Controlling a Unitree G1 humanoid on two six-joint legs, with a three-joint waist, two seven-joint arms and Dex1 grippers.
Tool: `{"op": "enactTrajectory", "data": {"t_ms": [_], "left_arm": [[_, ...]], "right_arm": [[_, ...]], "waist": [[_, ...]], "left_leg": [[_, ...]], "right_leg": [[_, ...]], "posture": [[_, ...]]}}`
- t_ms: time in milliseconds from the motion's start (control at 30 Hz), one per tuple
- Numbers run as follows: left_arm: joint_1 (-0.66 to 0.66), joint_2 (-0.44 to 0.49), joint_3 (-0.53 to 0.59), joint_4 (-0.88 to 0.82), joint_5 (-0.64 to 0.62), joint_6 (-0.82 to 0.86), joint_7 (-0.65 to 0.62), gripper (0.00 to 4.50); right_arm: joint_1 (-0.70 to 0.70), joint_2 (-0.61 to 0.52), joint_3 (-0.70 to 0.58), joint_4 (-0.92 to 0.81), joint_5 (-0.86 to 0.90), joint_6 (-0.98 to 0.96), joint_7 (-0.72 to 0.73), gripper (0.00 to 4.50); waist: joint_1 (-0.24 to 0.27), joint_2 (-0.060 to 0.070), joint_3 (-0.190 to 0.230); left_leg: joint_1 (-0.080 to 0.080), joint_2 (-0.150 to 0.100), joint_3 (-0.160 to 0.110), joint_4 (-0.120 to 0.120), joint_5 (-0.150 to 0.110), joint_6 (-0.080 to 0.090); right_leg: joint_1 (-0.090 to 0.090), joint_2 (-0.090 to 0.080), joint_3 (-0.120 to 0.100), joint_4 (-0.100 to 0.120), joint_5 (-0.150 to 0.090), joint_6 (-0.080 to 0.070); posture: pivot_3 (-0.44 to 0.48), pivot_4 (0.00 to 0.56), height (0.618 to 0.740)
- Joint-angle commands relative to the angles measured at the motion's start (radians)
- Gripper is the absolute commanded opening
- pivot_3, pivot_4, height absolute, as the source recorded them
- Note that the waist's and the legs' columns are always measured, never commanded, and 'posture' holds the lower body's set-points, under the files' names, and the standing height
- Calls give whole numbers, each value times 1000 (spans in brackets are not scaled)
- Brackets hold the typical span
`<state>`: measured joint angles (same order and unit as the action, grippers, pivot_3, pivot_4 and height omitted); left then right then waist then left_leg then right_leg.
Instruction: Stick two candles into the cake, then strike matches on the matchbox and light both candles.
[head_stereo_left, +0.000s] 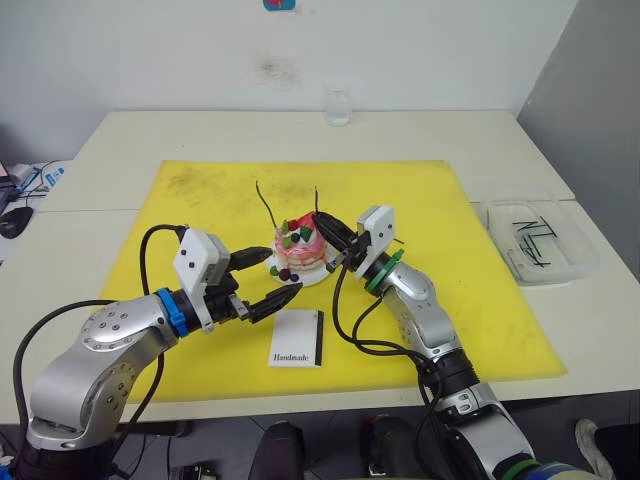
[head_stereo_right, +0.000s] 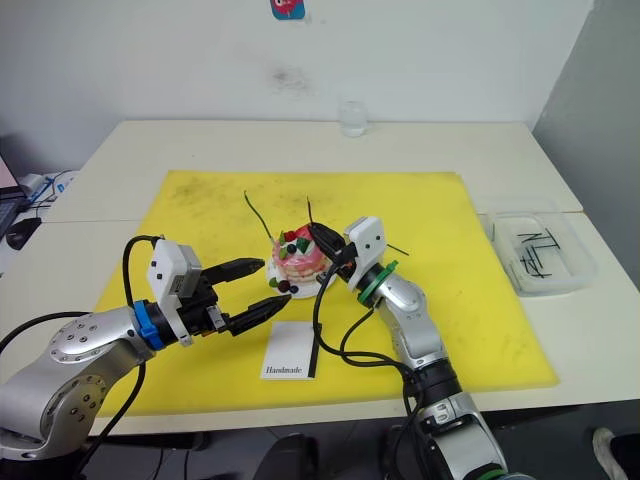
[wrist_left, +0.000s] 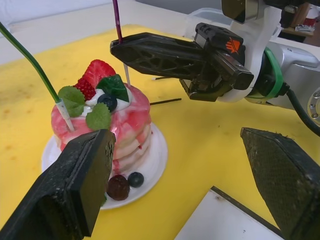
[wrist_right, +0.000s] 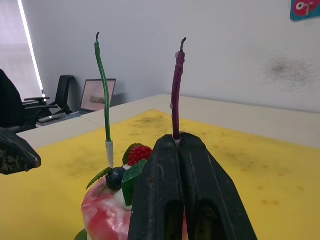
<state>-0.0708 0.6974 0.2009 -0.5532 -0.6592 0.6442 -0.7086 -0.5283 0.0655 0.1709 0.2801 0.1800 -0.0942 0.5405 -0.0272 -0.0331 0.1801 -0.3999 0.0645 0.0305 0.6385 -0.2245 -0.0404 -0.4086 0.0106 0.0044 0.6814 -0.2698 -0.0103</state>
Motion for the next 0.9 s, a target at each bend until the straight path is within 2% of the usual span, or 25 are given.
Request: {"op": "enactTrajectory", "data": {"t_ms": [33,900], "left_arm": [[0,-3,5,-18,1,-25,-1,4500],[-18,-7,20,-20,-33,-4,5,4500]], "right_arm": [[-8,10,-9,-48,16,-9,-3,27],[-5,29,-7,-15,6,-48,-19,27]], "waist": [[0,0,0],[0,0,0]], "left_leg": [[0,0,0,0,0,0],[0,0,2,-2,0,0]], "right_leg": [[0,0,0,0,0,0],[-2,0,2,0,0,0]], "posture": [[0,150,735],[0,150,735]]}}
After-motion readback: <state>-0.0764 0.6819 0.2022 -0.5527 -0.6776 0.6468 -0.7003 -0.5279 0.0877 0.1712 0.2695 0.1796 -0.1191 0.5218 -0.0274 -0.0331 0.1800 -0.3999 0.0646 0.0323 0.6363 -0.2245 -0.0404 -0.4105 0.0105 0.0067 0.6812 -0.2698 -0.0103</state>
